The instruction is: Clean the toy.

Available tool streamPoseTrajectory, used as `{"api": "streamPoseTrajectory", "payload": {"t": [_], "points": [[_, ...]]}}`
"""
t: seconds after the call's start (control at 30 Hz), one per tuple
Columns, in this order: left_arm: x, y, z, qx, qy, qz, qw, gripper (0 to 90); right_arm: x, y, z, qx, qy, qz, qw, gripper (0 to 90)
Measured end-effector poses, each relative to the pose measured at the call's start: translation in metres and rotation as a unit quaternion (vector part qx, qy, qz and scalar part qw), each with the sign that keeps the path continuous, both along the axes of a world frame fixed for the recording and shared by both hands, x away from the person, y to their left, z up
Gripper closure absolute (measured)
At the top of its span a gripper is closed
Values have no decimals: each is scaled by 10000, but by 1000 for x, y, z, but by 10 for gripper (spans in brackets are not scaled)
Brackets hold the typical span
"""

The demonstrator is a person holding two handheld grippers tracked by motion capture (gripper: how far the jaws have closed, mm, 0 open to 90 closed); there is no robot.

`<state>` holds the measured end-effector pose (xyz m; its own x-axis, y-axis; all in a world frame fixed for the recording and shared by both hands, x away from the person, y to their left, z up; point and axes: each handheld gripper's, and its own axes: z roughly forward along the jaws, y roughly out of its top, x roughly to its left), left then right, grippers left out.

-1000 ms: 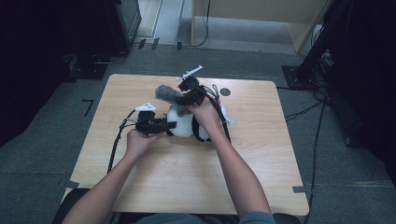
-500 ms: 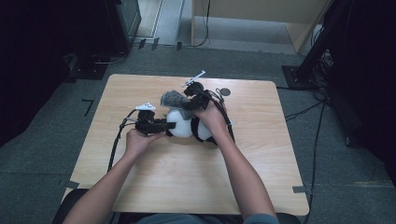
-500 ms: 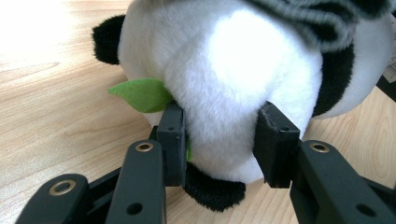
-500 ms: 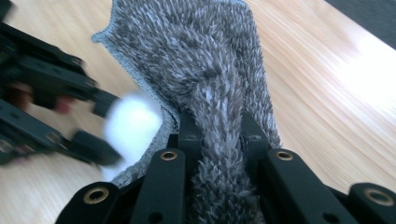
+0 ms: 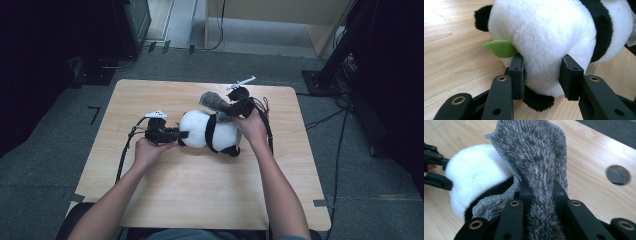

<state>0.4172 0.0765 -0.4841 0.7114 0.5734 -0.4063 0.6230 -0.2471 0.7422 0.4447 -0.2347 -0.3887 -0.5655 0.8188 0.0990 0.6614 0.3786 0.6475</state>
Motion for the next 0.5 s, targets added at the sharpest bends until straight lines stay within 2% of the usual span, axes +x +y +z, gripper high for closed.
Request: {"api": "streamPoseTrajectory", "payload": {"t": [0.07, 0.23, 0.37, 0.43, 0.5], "points": [[0, 0, 0, -1, -5, -10, 10000, 604, -2, -10, -1, 36, -108, -123, 9999, 771], [-2, 1, 2, 29, -3, -9, 10000, 608, -5, -32, -6, 216, -130, -354, 9991, 774], [-3, 2, 5, 45, 44, -28, 10000, 619, -7, -42, -9, 218, -218, -490, 9983, 774], [-4, 3, 4, 62, 41, -36, 10000, 620, -8, -49, -12, 225, -127, -598, 9979, 774], [-4, 4, 3, 45, 53, -32, 10000, 619, -11, -56, -15, 337, -100, -613, 9975, 774]]}}
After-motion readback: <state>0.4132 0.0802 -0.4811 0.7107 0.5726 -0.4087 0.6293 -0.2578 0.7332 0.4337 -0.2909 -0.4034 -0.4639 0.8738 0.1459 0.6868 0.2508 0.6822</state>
